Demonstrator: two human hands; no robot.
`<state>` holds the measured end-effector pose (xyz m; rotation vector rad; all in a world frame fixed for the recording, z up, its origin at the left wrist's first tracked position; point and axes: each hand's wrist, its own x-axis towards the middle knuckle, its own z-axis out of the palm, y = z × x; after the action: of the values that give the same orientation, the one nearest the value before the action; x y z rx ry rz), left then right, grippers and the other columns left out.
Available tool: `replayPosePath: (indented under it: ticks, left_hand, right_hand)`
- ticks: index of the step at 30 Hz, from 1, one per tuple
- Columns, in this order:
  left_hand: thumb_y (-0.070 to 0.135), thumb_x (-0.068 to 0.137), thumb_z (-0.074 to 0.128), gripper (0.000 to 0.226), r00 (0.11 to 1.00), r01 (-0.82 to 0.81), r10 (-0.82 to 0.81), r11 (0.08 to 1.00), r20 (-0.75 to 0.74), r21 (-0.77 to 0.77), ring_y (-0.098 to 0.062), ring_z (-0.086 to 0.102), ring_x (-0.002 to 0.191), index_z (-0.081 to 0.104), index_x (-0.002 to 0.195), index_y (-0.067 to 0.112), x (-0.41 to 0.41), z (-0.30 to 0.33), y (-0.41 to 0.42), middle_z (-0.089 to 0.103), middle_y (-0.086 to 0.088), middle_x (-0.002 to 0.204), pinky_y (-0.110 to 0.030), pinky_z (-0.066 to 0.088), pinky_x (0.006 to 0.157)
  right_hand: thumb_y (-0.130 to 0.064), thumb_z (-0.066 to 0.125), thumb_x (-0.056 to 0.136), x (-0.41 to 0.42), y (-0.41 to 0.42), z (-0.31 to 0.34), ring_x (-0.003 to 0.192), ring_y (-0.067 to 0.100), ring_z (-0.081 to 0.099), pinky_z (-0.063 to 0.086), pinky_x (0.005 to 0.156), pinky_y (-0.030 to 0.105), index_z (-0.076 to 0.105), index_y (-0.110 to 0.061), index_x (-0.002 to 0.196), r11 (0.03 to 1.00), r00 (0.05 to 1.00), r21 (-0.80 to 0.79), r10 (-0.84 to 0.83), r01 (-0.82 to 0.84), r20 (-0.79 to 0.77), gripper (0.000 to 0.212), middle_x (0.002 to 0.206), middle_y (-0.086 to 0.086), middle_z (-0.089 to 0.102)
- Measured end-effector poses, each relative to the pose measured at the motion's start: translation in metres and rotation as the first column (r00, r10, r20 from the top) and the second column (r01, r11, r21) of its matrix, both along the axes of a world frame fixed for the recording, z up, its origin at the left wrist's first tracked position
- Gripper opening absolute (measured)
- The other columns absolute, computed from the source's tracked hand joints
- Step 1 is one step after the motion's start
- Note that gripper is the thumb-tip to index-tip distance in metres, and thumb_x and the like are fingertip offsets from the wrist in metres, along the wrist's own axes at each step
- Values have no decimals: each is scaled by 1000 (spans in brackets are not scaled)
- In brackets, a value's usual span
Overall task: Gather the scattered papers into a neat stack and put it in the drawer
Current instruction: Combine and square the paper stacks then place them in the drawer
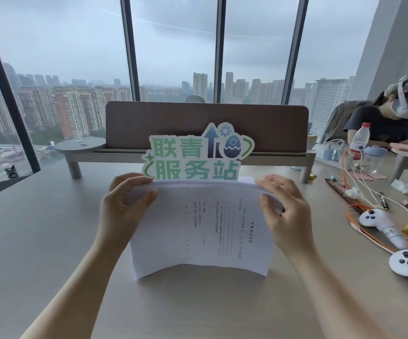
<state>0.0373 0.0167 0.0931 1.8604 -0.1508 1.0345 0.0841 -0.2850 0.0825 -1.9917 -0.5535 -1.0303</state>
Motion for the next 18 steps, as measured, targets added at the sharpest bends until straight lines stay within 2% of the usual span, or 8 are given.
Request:
replayPosePath:
  ticks: [2,4,6,9,12,15,18]
  left_hand:
    - [11,76,77,43,1000,7,-7,1000,-10,-7,1,55,110,63,102,43,-3,0,0,58,17,112,-15,44,94]
    - [11,77,76,49,1000,20,-20,1000,-10,11,7,50,114,61,111,43,-5,0,0,55,19,118,-8,39,96]
    - [9,77,76,43,999,36,-36,998,-5,49,7,50,113,65,105,39,-3,-1,2,55,15,119,-7,41,93]
    - [10,76,77,36,1000,11,-11,998,5,66,1,52,111,67,97,38,-1,-2,6,55,14,115,-5,42,87]
    - [25,74,73,32,1000,-8,9,997,-14,81,6,48,114,67,104,35,-1,0,6,53,10,119,-5,41,87]
    - [20,76,76,24,999,-28,29,996,-18,87,11,49,108,69,97,29,0,0,4,55,0,121,-3,38,89]
    - [25,76,75,35,998,-54,58,992,-28,115,15,45,112,65,109,32,0,1,4,53,7,123,-1,34,94]
  right_hand:
    - [-20,57,90,-1,0,-1,119,-14,44,31,91,-4,62,-22,131,999,1000,-38,8,-9,-21,40,136,-2,54]
    - [-23,57,91,-2,0,-1,115,-18,44,34,89,-4,62,-29,130,996,999,-82,29,-32,-36,39,140,-10,47]
    - [-23,56,91,-1,0,-1,110,-21,46,35,87,-4,68,-29,122,997,999,-66,41,-43,-32,33,135,-8,50]
    - [-28,53,91,-1,-1,0,115,-21,42,34,88,-4,68,-22,122,999,1000,-40,31,-31,2,35,129,-2,55]
    - [-24,55,91,-2,0,0,113,-19,44,33,86,-5,69,-20,120,997,999,-64,36,-36,-2,33,127,-3,56]
    - [-24,54,91,-1,0,1,109,-9,49,34,86,-4,72,-17,113,998,1000,-51,31,-31,1,30,122,1,59]
    - [-30,50,91,-2,1,0,113,-19,45,35,86,-3,70,-21,118,999,1000,-45,30,-29,9,35,127,-4,56]
